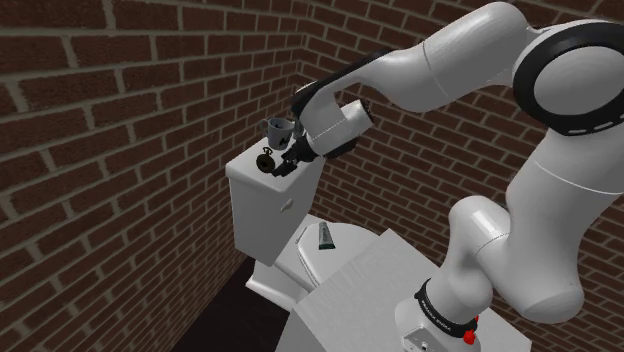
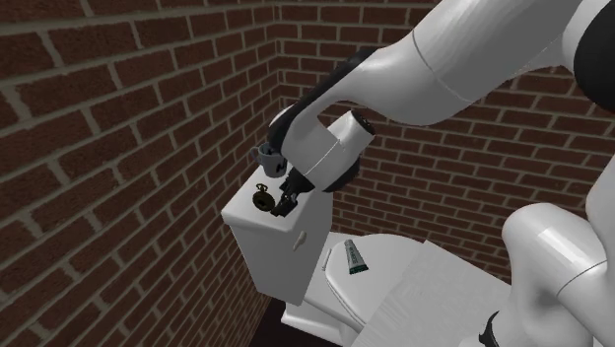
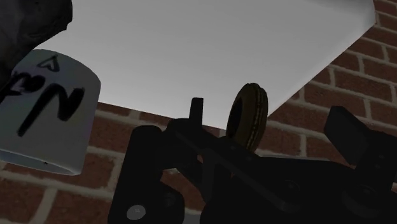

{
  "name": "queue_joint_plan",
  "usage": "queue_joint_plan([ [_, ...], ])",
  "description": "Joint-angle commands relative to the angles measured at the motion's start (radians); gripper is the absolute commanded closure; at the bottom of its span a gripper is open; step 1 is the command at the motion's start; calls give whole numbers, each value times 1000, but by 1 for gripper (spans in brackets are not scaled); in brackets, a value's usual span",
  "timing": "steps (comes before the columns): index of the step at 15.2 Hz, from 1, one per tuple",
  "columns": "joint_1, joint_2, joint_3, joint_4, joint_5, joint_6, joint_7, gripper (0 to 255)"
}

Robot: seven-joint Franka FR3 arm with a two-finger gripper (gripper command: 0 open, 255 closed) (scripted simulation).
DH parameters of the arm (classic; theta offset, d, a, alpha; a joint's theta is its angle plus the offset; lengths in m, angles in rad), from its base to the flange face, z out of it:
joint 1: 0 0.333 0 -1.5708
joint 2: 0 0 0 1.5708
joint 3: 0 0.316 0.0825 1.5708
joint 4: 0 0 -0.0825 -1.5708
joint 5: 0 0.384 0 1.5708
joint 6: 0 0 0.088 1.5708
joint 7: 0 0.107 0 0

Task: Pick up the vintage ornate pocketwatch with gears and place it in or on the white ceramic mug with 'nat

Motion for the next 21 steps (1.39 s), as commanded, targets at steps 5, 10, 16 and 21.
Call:
queue_joint_plan([
  [5, -34, 145, 27, 91, 160, -70, -101, 0],
  [10, -34, 145, 27, 91, 160, -70, -101, 0],
  [16, -34, 145, 27, 91, 160, -70, -101, 255],
  [21, -34, 145, 27, 91, 160, -70, -101, 255],
])
